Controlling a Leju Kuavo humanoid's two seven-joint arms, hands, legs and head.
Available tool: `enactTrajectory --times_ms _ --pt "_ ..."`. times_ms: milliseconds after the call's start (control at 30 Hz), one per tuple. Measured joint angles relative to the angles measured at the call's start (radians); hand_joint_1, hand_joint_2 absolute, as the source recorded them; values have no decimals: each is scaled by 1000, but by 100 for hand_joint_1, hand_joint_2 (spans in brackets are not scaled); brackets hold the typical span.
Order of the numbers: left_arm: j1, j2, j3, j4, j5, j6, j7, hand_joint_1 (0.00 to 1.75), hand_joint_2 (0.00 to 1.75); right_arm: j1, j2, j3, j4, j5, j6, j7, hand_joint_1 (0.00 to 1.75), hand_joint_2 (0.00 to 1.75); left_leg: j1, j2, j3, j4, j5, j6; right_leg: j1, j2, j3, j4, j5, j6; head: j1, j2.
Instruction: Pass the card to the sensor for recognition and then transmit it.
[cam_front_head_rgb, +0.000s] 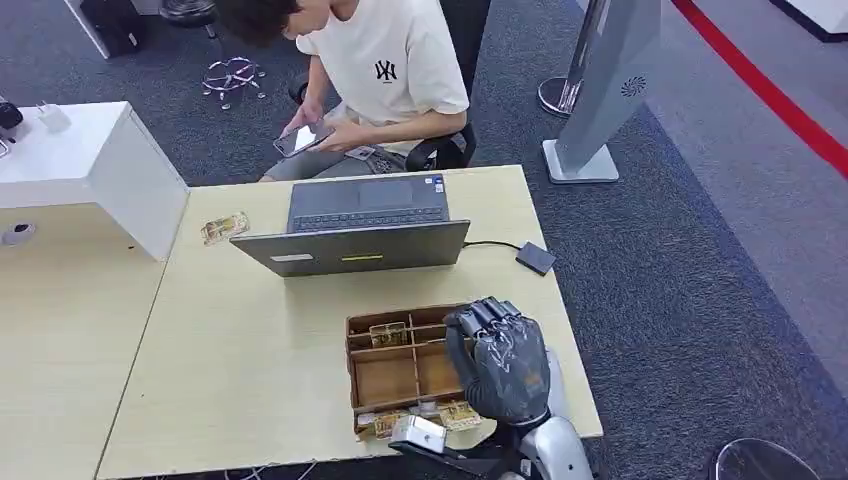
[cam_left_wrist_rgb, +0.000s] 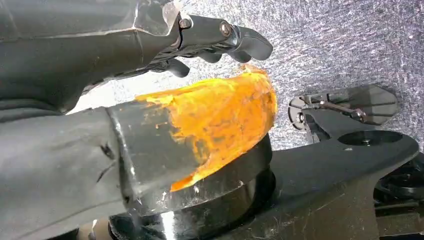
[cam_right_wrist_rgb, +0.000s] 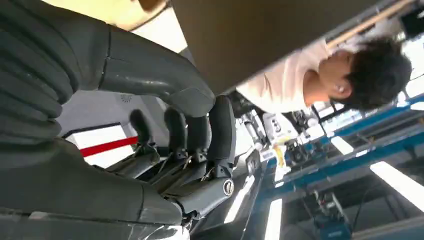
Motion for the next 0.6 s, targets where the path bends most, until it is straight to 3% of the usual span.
enactTrajectory --times_ms 33,100,133,167,200,233,300,467,600 --pt "0 0 0 0 0 -1 0 0 0 -4 -8 14 11 5 0 11 112 175 0 0 0 0 0 0 0 0 0 0 0 0 0 0" --pt "0 0 0 0 2 -1 0 0 0 -17 -24 40 42 13 0 39 136 175 0 0 0 0 0 0 0 0 0 0 0 0 0 0" --pt "0 0 0 0 2 -2 0 0 0 -23 -31 50 54 13 0 48 134 175 0 0 0 0 0 0 0 0 0 0 0 0 0 0" --pt "0 0 0 0 3 -2 0 0 0 -31 -42 61 67 12 0 58 119 175 0 0 0 0 0 0 0 0 0 0 0 0 0 0" --pt "0 0 0 0 3 -3 -1 0 0 -39 -52 71 80 15 0 81 70 175 0 0 0 0 0 0 0 0 0 0 0 0 0 0" --pt "0 0 0 0 3 -4 -2 0 0 -48 -58 79 91 24 0 103 44 175 0 0 0 0 0 0 0 0 0 0 0 0 0 0" --pt "0 0 0 0 5 -4 -2 0 0 -65 -74 103 117 30 0 141 38 175 0 0 0 0 0 0 0 0 0 0 0 0 0 0" --pt "0 0 0 0 2 -4 -2 0 0 -72 -83 115 127 33 0 150 35 175 0 0 0 0 0 0 0 0 0 0 0 0 0 0" --pt "0 0 0 0 -11 -4 -1 0 0 -113 -137 178 199 46 -1 225 42 175 0 0 0 0 0 0 0 0 0 0 0 0 0 0"
